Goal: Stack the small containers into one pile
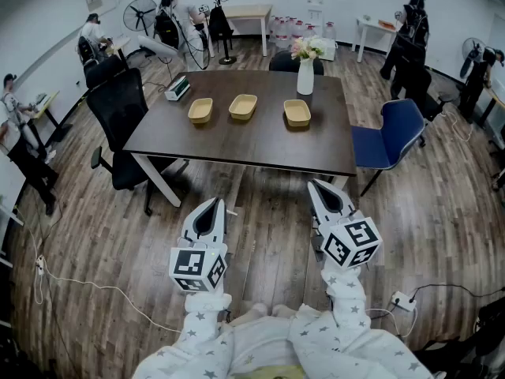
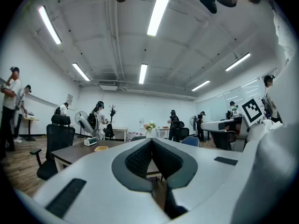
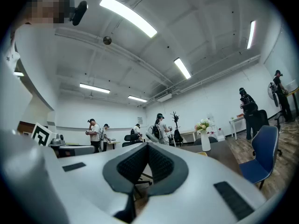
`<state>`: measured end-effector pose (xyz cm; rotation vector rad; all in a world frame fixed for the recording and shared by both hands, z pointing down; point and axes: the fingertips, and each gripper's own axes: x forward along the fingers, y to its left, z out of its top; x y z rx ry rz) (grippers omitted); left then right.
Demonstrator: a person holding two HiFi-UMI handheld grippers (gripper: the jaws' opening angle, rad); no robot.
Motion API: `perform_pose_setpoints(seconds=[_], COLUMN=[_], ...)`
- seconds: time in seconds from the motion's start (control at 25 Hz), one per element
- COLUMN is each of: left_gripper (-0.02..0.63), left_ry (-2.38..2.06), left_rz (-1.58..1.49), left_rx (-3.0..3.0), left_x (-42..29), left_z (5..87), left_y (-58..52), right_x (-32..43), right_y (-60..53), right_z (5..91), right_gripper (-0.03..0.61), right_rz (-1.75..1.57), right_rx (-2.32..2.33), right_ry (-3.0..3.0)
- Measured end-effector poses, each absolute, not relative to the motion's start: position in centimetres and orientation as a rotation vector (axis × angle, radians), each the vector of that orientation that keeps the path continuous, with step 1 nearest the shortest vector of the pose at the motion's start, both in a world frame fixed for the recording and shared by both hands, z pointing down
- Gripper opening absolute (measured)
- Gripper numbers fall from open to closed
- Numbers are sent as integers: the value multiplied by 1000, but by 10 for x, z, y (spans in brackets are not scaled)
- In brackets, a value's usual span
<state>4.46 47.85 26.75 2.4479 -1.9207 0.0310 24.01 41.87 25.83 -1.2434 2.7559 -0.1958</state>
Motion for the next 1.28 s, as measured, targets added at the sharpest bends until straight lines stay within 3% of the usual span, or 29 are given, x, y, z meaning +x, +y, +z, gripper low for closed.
perform_pose_setpoints(seconds=[1.28], left_gripper=[25], left_ry=[-1926], left_rz=[85], left_rx=[2376], left_x=[81], left_z=[294], left_y=[438], right_x=[262], right_y=[366], right_z=[291], right_gripper=[21], right_rz=[-362], right_rx=[-1138], right_ry=[2768])
